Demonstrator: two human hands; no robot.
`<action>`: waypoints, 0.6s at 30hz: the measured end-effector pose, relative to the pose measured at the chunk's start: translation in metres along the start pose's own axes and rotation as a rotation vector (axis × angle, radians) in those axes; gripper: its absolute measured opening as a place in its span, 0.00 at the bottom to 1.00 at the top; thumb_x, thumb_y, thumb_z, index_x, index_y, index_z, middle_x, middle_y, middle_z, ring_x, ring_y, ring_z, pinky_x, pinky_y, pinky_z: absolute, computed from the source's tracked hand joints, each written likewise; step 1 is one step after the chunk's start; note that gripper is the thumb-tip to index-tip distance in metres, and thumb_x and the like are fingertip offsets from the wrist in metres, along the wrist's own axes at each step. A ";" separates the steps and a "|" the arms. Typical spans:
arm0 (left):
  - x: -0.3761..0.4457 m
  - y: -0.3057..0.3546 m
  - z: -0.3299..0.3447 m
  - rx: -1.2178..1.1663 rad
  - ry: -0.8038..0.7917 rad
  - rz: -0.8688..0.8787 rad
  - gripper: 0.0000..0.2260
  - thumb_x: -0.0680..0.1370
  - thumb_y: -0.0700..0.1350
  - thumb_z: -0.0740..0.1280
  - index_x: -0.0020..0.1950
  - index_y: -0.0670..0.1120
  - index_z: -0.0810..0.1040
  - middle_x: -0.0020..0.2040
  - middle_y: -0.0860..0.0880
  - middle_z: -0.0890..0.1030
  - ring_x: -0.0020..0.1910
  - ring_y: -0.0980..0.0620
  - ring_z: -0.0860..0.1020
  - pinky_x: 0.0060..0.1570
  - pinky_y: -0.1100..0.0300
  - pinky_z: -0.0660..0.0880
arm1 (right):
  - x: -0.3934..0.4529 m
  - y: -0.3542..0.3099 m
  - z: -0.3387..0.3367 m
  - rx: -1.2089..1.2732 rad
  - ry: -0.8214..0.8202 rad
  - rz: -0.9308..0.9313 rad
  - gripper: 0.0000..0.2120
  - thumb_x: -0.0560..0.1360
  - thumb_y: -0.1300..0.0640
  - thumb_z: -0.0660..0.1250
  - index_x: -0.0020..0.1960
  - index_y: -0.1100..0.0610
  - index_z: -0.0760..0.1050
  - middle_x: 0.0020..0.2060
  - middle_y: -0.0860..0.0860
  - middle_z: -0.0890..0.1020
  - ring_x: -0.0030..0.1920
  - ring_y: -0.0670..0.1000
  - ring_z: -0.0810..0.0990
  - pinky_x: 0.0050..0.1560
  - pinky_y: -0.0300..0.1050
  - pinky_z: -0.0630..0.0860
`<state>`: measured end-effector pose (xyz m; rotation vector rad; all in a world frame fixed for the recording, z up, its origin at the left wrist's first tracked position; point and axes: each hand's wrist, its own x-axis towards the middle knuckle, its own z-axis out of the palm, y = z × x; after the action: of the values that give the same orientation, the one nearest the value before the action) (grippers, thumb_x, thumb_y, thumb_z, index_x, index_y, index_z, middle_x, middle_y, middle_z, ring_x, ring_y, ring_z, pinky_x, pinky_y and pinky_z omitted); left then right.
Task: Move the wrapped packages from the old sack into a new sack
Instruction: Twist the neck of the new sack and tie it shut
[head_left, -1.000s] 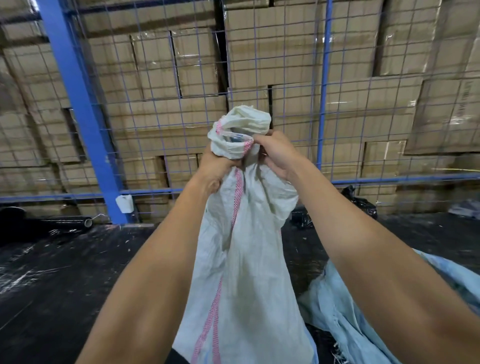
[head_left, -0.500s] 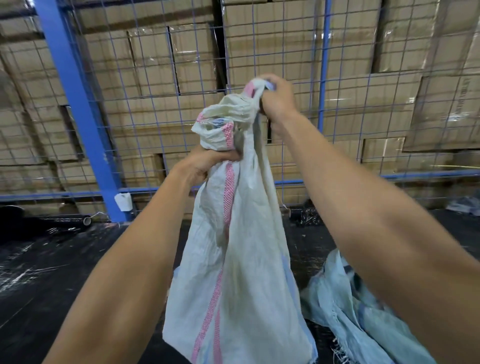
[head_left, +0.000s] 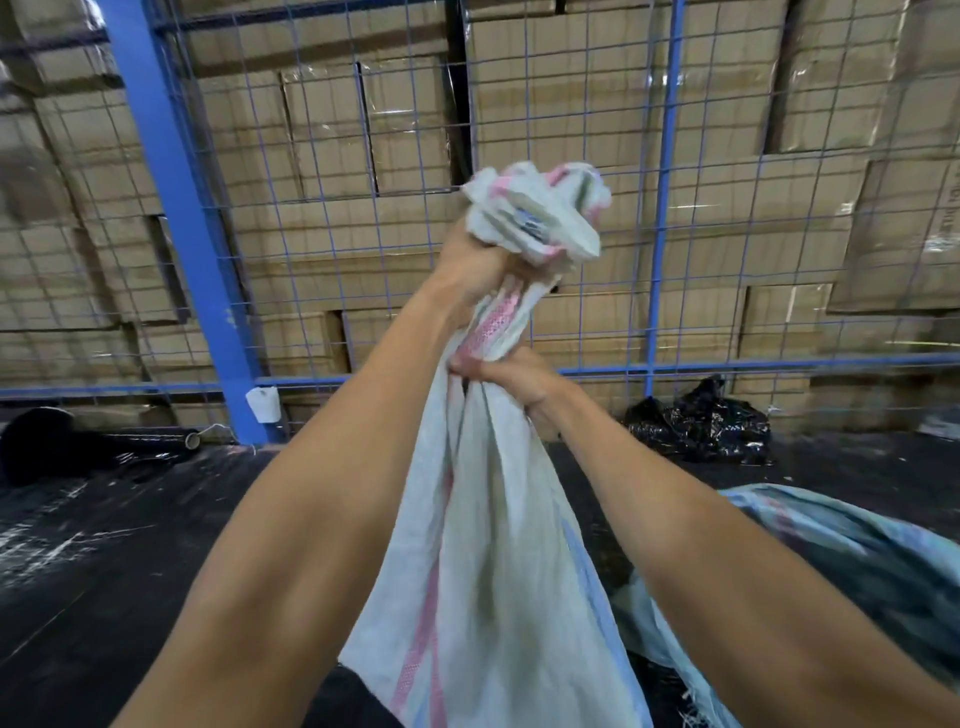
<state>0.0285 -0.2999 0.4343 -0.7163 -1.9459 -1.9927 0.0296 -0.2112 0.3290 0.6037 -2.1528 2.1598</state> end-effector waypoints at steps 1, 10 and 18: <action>-0.001 0.003 0.010 0.069 -0.063 0.020 0.15 0.68 0.29 0.75 0.54 0.38 0.81 0.36 0.53 0.84 0.34 0.60 0.82 0.35 0.62 0.78 | 0.005 0.000 0.008 0.055 0.101 -0.019 0.15 0.68 0.59 0.79 0.53 0.53 0.81 0.48 0.48 0.86 0.49 0.47 0.84 0.54 0.42 0.81; -0.024 -0.069 -0.073 0.149 -0.420 -0.235 0.53 0.63 0.48 0.80 0.81 0.55 0.53 0.76 0.53 0.66 0.73 0.51 0.68 0.59 0.60 0.75 | 0.054 -0.047 -0.010 0.568 0.328 -0.014 0.19 0.74 0.50 0.71 0.62 0.57 0.77 0.50 0.58 0.82 0.52 0.59 0.83 0.60 0.58 0.78; -0.035 -0.127 -0.050 0.059 -0.053 -0.504 0.16 0.70 0.40 0.75 0.55 0.38 0.83 0.48 0.40 0.86 0.48 0.41 0.85 0.46 0.51 0.82 | 0.068 -0.022 -0.015 0.475 0.315 0.088 0.40 0.65 0.30 0.72 0.66 0.57 0.74 0.59 0.59 0.81 0.58 0.60 0.81 0.64 0.62 0.74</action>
<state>-0.0153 -0.3461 0.3090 -0.2800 -2.3883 -2.1841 -0.0304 -0.2128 0.3709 0.1583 -1.5464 2.6200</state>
